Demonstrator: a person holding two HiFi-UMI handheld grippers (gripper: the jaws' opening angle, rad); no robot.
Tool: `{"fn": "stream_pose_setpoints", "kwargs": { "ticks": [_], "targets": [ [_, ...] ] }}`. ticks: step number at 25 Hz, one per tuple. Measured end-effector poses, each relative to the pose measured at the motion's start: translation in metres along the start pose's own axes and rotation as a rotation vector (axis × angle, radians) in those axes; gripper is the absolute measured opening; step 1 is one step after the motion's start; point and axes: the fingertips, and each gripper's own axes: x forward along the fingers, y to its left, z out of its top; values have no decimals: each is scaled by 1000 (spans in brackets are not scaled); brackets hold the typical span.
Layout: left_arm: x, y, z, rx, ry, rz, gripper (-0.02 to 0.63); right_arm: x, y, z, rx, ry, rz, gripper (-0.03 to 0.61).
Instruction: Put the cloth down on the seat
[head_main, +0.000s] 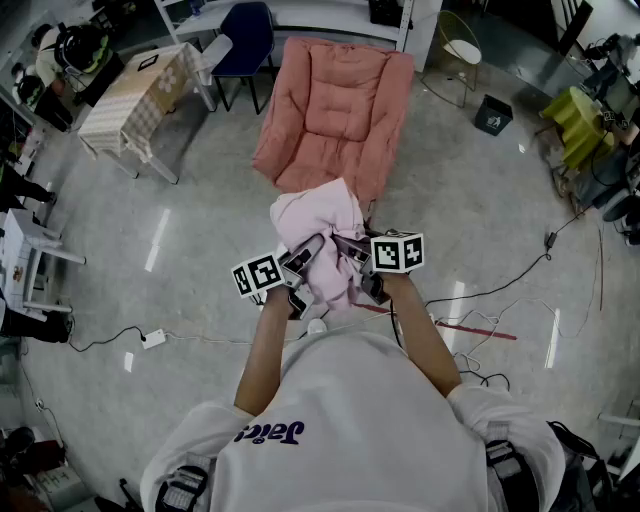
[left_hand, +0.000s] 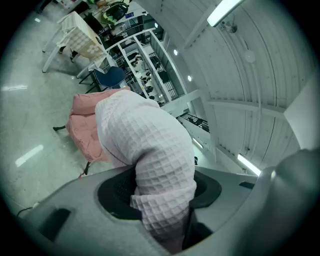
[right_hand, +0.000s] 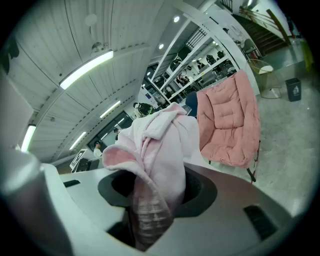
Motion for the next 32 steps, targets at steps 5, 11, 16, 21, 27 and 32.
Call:
{"fn": "stream_pose_setpoints", "kwargs": {
  "ticks": [5,11,16,21,27,32],
  "targets": [
    [-9,10,-2,-10,10,11,216,8,3,-9,3,17,-1,193],
    [-11,21,27,8,22,-2,216,35,7,4,5,-1,-3,193],
    [-14,32,44,17,31,-7,216,55,8,10,8,-18,-12,193],
    [-15,43,54,26,55,-24,216,69,8,11,25,-46,-29,194],
    [-2,57,57,-10,64,-29,216,77,-7,14,38,-24,-53,195],
    [27,76,82,-14,64,0,216,101,-38,36,58,-16,-43,195]
  ]
}}
